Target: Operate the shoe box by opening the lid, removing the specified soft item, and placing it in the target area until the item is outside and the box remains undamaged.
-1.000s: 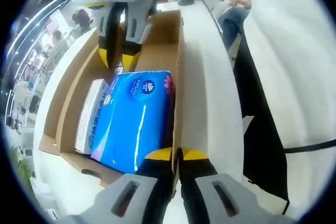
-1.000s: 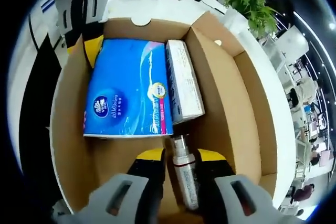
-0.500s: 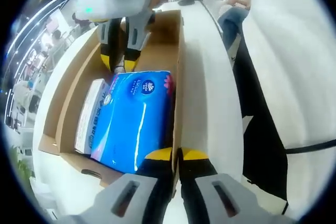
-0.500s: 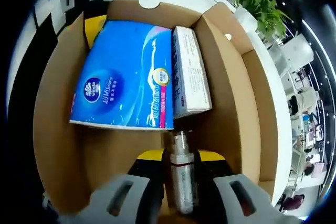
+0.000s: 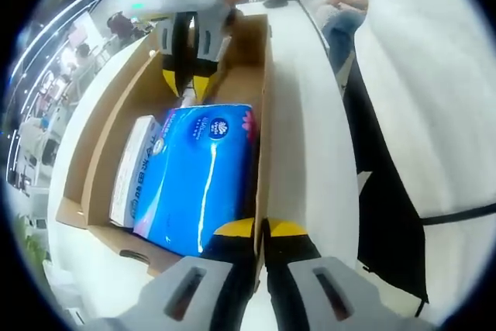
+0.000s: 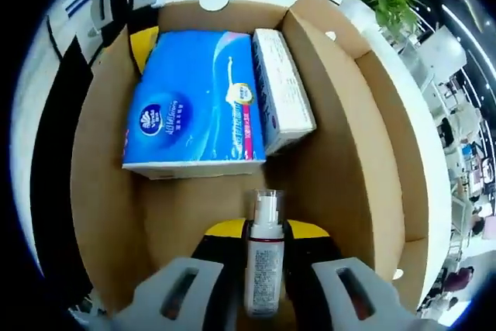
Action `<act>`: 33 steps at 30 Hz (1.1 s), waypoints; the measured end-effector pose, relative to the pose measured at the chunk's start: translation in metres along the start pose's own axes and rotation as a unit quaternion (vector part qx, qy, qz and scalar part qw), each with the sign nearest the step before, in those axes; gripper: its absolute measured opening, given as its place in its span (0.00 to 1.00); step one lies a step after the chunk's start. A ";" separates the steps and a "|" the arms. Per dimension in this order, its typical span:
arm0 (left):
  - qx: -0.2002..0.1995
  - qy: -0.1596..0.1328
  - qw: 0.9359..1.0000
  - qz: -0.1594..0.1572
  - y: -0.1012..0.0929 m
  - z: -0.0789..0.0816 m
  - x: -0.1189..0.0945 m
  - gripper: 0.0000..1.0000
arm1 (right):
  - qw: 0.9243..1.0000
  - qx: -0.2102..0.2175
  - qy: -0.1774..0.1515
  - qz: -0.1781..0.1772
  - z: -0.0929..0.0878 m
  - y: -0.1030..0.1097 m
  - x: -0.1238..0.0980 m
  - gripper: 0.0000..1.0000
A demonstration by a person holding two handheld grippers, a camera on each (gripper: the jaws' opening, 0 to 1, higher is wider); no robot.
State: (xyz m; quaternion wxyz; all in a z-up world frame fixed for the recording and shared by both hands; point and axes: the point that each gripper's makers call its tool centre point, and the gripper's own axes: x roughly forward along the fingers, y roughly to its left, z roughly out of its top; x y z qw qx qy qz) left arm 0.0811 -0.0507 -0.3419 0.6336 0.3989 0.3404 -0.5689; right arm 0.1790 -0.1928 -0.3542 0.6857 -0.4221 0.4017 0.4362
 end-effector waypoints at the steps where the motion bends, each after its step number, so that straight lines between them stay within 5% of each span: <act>1: 0.000 0.000 1.000 0.000 0.000 0.000 0.000 0.03 | 1.000 0.002 0.000 0.007 0.000 -0.001 0.000 0.17; 6: -0.005 0.002 1.000 -0.003 0.000 0.000 0.000 0.03 | 0.994 0.078 0.005 0.079 -0.001 0.007 -0.003 0.17; 18: -0.005 0.000 1.000 0.001 0.000 0.001 0.000 0.03 | 0.993 0.084 -0.009 0.080 0.019 0.001 -0.002 0.21; 23: -0.004 0.001 1.000 -0.001 0.000 0.001 -0.001 0.03 | 0.995 0.041 0.055 0.073 0.009 0.006 0.008 0.18; 26: 0.000 0.002 1.000 -0.001 -0.001 0.001 -0.001 0.03 | 0.994 0.041 0.059 0.086 0.011 0.009 0.011 0.18; 31: -0.002 0.003 1.000 -0.002 0.000 0.001 -0.001 0.03 | 0.984 0.037 0.114 0.129 0.004 0.021 0.016 0.18; 33: -0.001 0.003 1.000 0.000 -0.001 0.001 -0.001 0.03 | 0.986 0.039 0.127 0.103 0.002 0.019 0.020 0.19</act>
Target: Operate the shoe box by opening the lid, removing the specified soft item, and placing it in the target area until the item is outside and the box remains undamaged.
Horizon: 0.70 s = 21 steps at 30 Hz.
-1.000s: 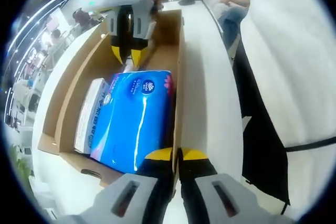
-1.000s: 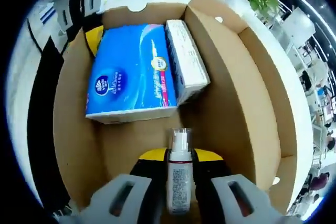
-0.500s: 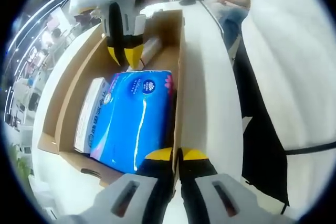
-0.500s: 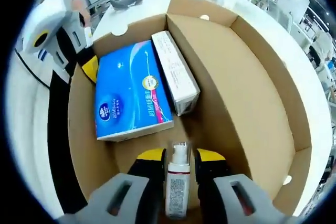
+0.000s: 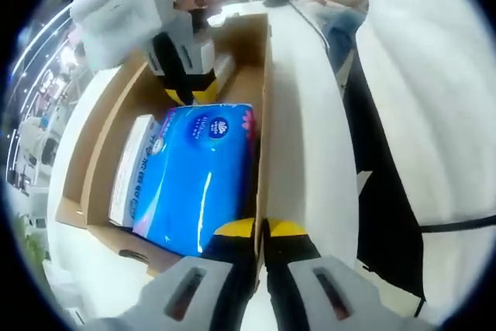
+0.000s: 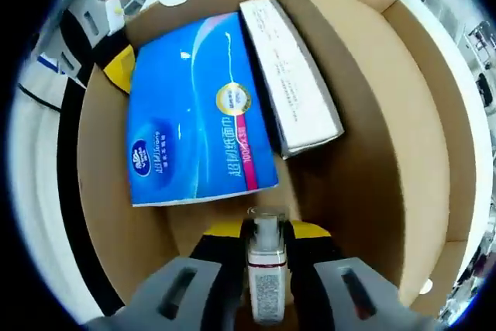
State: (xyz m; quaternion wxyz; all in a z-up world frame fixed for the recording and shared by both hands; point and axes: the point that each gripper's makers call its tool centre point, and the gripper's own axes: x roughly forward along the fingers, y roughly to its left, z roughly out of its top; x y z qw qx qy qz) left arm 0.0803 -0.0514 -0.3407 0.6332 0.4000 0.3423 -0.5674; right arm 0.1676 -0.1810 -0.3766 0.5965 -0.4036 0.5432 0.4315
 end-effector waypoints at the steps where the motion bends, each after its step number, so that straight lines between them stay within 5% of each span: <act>1: -0.002 -0.001 1.000 0.000 0.000 0.000 0.001 0.03 | 1.000 0.003 0.003 0.014 0.004 0.002 -0.003 0.19; 21: 0.006 -0.001 1.000 0.003 -0.001 0.000 0.000 0.03 | 1.000 0.002 0.006 0.000 0.001 0.002 -0.002 0.17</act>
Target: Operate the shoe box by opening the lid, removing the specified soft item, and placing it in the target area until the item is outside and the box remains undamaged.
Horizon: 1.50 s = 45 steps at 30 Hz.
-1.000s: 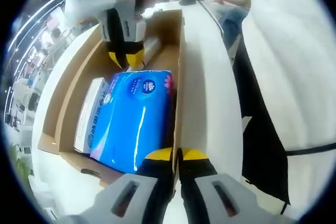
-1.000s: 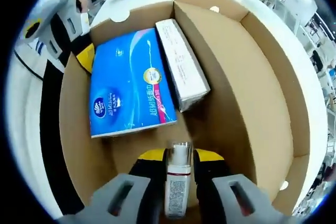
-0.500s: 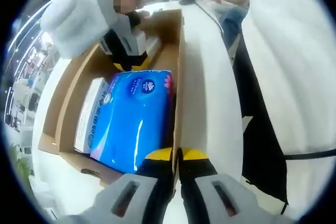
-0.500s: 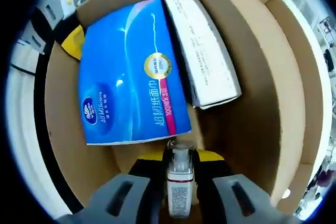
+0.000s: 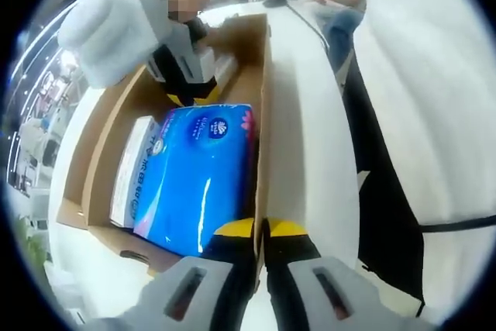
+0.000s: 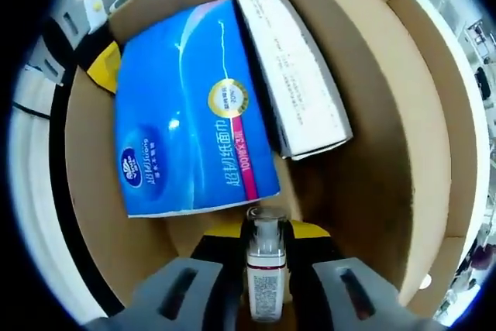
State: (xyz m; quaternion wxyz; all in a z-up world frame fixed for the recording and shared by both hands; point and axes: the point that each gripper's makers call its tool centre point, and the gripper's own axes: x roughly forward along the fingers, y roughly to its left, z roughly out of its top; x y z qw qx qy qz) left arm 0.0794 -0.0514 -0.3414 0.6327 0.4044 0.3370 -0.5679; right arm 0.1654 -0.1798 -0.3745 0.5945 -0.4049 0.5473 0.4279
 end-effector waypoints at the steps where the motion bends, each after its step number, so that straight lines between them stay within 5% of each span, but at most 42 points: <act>1: 0.001 0.001 1.000 0.000 0.000 0.000 0.000 0.03 | 1.000 0.007 -0.009 -0.004 0.000 0.000 -0.001 0.17; 4: -0.002 0.001 1.000 -0.002 0.001 0.000 0.000 0.03 | 0.998 0.007 -0.057 -0.024 0.008 -0.005 -0.010 0.17; 7: -0.003 0.001 1.000 -0.001 0.001 0.000 0.000 0.03 | 0.998 -0.005 -0.058 -0.023 0.004 -0.007 -0.019 0.18; 9: -0.003 0.002 1.000 0.000 0.001 -0.001 0.000 0.03 | 0.995 -0.019 -0.089 -0.046 0.009 -0.017 -0.030 0.18; 13: -0.002 0.003 1.000 -0.002 0.001 0.000 0.000 0.03 | 0.985 0.053 -0.165 0.002 0.020 -0.011 -0.052 0.18; 17: -0.003 0.004 1.000 0.000 0.001 -0.001 0.000 0.03 | 0.980 0.061 -0.189 -0.013 0.011 -0.019 -0.063 0.18; 25: -0.003 0.007 1.000 0.000 0.001 -0.002 0.000 0.03 | 0.946 0.146 -0.290 0.002 0.008 -0.024 -0.096 0.18; 34: -0.003 0.006 1.000 0.003 0.001 -0.002 0.000 0.03 | 0.927 0.189 -0.323 -0.006 -0.002 -0.025 -0.100 0.18; 41: -0.004 0.006 1.000 0.003 0.001 -0.001 0.000 0.03 | 0.929 0.180 -0.325 -0.007 -0.008 -0.021 -0.099 0.18; 45: -0.003 0.008 1.000 0.001 0.001 -0.002 0.001 0.03 | 0.921 0.196 -0.337 -0.006 -0.009 -0.021 -0.103 0.18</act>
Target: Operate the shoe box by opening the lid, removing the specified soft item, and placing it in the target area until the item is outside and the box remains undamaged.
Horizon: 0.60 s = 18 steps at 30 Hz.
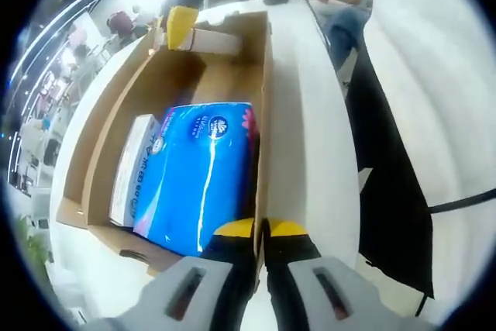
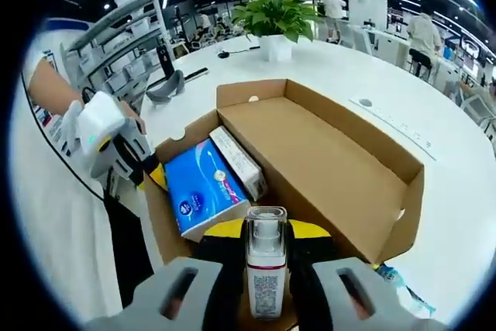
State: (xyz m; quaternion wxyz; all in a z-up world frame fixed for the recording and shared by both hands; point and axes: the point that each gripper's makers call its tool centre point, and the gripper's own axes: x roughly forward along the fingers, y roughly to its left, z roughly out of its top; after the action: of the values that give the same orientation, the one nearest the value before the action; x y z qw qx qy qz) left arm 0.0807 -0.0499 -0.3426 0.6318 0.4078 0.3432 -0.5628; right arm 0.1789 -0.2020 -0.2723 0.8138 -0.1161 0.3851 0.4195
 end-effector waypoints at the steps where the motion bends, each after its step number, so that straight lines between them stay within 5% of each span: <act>1: -0.002 0.002 1.000 -0.002 0.000 0.000 0.000 0.03 | 1.000 0.014 -0.019 0.002 0.003 0.003 -0.002 0.18; 3: 0.001 0.008 1.000 -0.007 -0.001 -0.001 0.001 0.03 | 0.998 0.049 -0.031 -0.019 0.005 -0.001 -0.006 0.18; 6: 0.000 0.009 1.000 -0.016 -0.001 0.000 0.000 0.02 | 0.994 0.046 -0.076 -0.063 0.014 -0.013 -0.013 0.18; 10: 0.000 0.011 1.000 -0.016 -0.001 0.000 0.000 0.02 | 0.986 0.088 -0.120 -0.073 0.016 -0.012 -0.024 0.18; 13: 0.004 0.009 1.000 -0.014 -0.001 0.000 0.000 0.02 | 0.983 0.128 -0.119 -0.059 0.009 -0.007 -0.029 0.18; 18: 0.002 0.010 1.000 -0.018 -0.001 0.000 0.000 0.02 | 0.979 0.124 -0.146 -0.073 0.010 -0.009 -0.042 0.18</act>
State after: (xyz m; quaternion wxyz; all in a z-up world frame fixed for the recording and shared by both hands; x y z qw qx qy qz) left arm 0.0797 -0.0499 -0.3430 0.6178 0.4083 0.3555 -0.5704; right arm 0.1767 -0.2272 -0.2362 0.8977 0.0206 0.3019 0.3201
